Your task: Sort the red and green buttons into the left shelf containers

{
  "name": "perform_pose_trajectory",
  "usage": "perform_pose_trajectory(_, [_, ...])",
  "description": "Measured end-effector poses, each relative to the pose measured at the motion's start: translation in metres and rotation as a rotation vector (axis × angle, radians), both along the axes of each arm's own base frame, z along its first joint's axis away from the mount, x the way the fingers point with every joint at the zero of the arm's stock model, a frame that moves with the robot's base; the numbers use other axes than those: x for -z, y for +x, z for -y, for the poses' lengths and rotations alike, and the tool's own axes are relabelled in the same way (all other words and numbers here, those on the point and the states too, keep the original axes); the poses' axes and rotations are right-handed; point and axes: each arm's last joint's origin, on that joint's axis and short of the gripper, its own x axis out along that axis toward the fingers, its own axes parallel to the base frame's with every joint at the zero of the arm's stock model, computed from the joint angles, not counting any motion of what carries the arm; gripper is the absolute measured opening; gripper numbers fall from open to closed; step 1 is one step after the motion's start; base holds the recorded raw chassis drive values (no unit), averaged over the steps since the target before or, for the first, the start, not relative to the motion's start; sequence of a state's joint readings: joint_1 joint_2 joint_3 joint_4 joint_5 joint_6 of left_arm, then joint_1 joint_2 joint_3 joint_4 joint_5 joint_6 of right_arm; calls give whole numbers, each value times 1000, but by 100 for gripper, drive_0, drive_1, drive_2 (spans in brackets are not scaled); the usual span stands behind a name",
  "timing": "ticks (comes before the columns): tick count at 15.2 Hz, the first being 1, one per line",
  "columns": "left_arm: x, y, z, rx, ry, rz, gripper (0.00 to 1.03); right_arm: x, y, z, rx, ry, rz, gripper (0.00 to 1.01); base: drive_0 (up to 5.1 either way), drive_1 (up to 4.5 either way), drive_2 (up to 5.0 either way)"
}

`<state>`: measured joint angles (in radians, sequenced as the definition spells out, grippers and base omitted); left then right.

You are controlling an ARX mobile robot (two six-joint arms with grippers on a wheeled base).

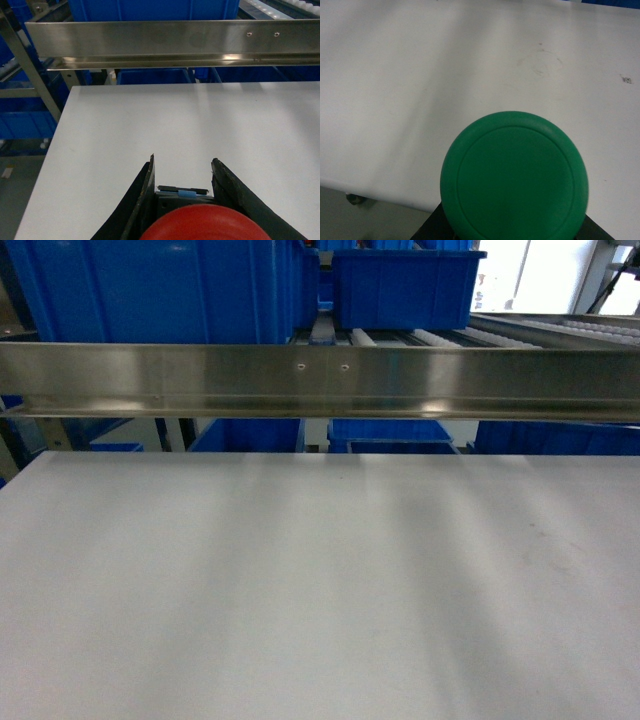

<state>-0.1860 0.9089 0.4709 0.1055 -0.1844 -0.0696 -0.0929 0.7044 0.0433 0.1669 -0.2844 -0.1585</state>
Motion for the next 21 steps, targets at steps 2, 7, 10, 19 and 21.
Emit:
perform_pose_trajectory(2, [0, 0, 0, 1, 0, -1, 30, 0, 0, 0, 0, 0, 0, 26, -477, 124, 359])
perform_pose_trajectory(7, [0, 0, 0, 0, 0, 1, 30, 0, 0, 0, 0, 0, -1, 26, -477, 120, 362])
perform_pose_trajectory(10, [0, 0, 0, 0, 0, -1, 30, 0, 0, 0, 0, 0, -3, 26, -486, 111, 354])
perform_pose_trajectory(19, [0, 0, 0, 1, 0, -1, 30, 0, 0, 0, 0, 0, -3, 26, -486, 111, 353])
perform_pose_trajectory(21, [0, 0, 0, -3, 1, -1, 30, 0, 0, 0, 0, 0, -2, 26, -482, 117, 356])
